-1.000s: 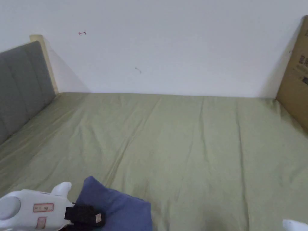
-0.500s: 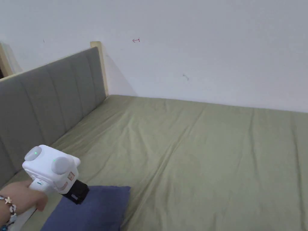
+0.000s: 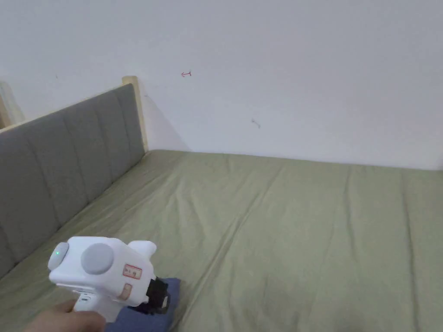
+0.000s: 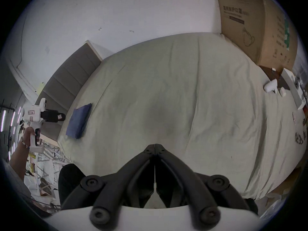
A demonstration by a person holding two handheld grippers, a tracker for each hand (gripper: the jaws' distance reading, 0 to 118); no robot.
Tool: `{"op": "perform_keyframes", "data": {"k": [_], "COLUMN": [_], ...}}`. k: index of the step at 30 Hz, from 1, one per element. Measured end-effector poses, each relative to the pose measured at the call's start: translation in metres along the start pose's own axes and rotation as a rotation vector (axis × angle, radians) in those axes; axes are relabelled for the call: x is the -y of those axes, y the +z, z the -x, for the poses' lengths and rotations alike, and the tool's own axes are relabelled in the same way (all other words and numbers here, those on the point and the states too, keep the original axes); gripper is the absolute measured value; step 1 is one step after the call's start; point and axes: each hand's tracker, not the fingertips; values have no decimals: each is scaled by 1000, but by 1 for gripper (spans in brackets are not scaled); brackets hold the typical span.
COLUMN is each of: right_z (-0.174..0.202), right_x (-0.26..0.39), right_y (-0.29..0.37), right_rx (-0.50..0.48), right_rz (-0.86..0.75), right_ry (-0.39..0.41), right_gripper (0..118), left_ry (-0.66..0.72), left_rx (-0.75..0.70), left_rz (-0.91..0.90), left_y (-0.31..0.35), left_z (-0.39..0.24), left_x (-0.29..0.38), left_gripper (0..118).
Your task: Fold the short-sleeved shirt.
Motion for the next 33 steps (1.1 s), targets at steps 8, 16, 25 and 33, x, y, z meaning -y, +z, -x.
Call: {"op": "perform_keyframes", "data": {"k": [8, 16, 25, 33], "right_z": [24, 42, 46, 52], "right_x": [-48, -74, -63, -60], "right_y": [47, 91, 81, 80], "right_rx": [59, 94, 195, 248], "right_rz": [-169, -752, -915, -928], "right_ry": [126, 163, 180, 177], "right_gripper": [0, 0, 73, 115], "left_ry": [-64, -230, -179, -194], "left_rx": [161, -130, -164, -317], "left_rz": [-366, -975, -1026, -1042], "left_y": [47, 78, 54, 45], "left_z": [-165, -259, -274, -275], "left_x": [-13, -1, 27, 36], "left_gripper": [1, 1, 101, 118]}}
